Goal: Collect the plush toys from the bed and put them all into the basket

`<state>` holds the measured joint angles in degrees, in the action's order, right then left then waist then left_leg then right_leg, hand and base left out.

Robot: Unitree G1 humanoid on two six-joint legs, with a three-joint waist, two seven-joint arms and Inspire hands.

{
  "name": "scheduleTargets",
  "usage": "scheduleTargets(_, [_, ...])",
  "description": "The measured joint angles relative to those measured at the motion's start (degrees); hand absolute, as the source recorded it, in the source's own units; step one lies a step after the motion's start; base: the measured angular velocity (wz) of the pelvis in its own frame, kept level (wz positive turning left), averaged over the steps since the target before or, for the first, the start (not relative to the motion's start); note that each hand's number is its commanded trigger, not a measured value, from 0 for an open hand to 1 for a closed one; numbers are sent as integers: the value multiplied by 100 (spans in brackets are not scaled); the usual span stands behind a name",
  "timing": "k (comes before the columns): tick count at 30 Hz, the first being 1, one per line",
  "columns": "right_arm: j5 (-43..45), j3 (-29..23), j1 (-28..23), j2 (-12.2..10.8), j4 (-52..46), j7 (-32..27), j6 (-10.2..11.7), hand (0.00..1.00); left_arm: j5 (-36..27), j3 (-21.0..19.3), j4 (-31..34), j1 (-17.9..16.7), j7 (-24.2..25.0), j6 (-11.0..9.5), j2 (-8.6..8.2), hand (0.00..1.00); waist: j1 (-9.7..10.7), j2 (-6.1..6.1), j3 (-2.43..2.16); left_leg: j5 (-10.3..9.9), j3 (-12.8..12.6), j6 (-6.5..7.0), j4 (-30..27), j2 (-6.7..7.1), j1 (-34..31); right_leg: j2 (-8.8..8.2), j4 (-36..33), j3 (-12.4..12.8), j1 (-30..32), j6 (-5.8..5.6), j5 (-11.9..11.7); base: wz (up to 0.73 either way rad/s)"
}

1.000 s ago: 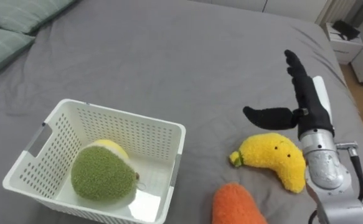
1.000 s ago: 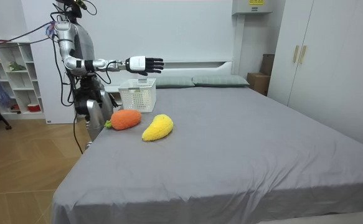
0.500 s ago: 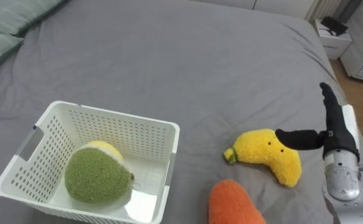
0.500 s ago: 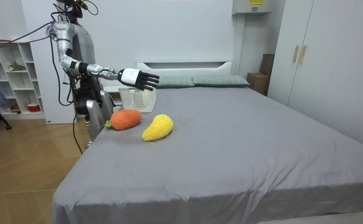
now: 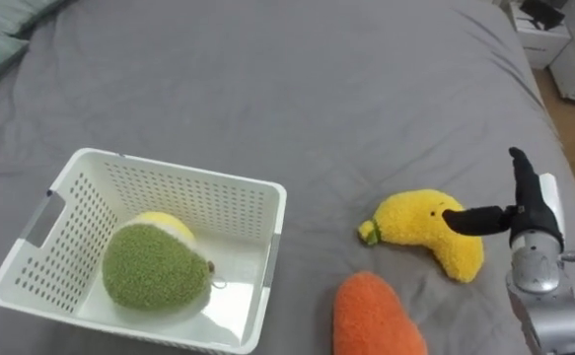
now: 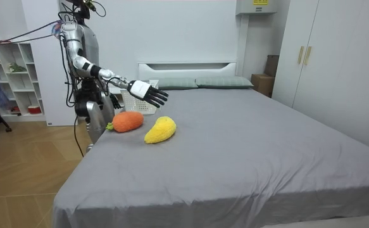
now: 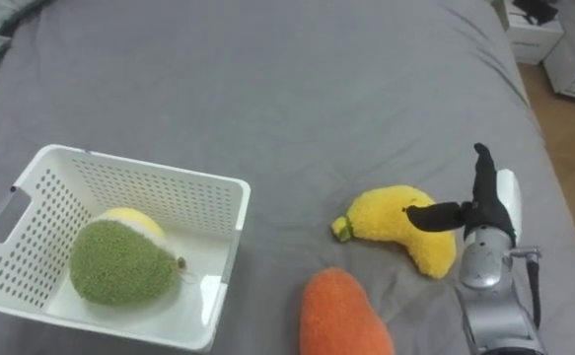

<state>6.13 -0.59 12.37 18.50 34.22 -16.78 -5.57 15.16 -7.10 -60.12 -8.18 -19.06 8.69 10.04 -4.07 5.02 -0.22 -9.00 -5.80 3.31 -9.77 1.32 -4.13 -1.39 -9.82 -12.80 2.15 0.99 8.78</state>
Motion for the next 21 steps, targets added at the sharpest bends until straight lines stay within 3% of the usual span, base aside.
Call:
scheduleTargets(6, [-3,182,589,119,1080,-62,11,0,-220,194,-11,308,62,-41,8,0,-96,-19,44,46,36,22,3,32,-360,-32,12,-79,338,5,-19,4])
scheduleTargets(13, [0,231,1127,159,1979,-62,130,0,-334,460,-7,334,61,-182,65,0,-106,-18,83,55,59,28,24,38,-573,-40,19,-148,563,4,-19,0])
scheduleTargets(16, [33,277,1250,167,2209,-64,212,0,-342,556,-33,344,55,-290,77,0,-121,-41,121,55,63,27,38,38,-577,-38,29,-152,567,4,-19,0])
scheduleTargets(21, [100,497,1269,174,2532,-64,320,0,-501,751,-178,426,65,-420,119,0,-126,-66,141,64,129,20,25,45,-672,-43,41,-239,616,5,-19,7])
